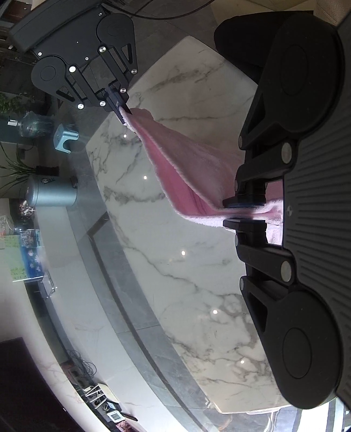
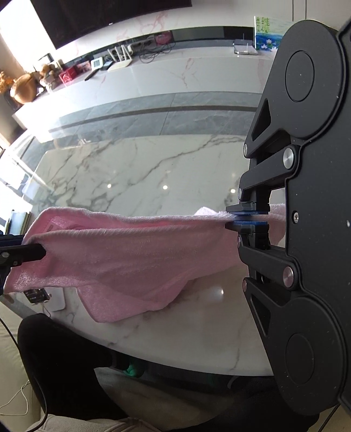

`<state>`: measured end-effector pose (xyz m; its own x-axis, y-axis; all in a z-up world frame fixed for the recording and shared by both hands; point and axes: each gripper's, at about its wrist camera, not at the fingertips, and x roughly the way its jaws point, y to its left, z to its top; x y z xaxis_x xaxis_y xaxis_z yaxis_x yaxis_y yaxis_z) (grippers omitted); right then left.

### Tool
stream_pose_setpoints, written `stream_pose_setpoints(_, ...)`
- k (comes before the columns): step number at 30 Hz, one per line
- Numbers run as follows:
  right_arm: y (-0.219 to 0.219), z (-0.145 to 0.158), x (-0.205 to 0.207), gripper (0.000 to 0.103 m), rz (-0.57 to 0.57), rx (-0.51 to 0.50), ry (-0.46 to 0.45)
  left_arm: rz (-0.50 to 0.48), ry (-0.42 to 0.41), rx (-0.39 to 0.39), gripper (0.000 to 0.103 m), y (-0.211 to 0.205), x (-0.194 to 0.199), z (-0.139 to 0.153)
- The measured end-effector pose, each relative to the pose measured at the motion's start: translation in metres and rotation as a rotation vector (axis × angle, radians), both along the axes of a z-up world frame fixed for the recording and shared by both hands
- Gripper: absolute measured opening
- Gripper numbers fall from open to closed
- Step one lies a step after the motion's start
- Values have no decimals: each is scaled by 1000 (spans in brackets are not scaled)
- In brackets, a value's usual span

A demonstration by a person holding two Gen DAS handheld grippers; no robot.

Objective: Fold towel
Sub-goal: 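Lift the folded towel off the table with both grippers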

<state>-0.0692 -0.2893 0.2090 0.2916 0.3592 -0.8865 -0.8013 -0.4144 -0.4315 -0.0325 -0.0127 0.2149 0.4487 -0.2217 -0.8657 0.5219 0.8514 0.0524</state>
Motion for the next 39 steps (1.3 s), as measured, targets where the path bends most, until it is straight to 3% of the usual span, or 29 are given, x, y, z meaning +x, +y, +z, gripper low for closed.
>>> stream_pose_setpoints(9, 4, 18, 18, 2, -97, 54, -107, 31, -76, 47, 7, -20, 49, 14)
stream_pose_setpoints(20, 37, 26, 91, 2, -188, 119, -224, 63, -177, 63, 7, -32, 136, 34)
stream_pose_setpoints(27, 51, 39, 124, 2, -206, 152, -240, 58, -181, 37, 7, -27, 165, 39)
stream_pose_setpoints(33, 51, 3, 114, 2, -166, 89, -154, -4, -99, 83, 7, -27, 148, 1)
stream_pose_setpoints(39, 35, -52, 75, 2, -111, -16, -13, -98, 45, 87, 7, -25, 97, -60)
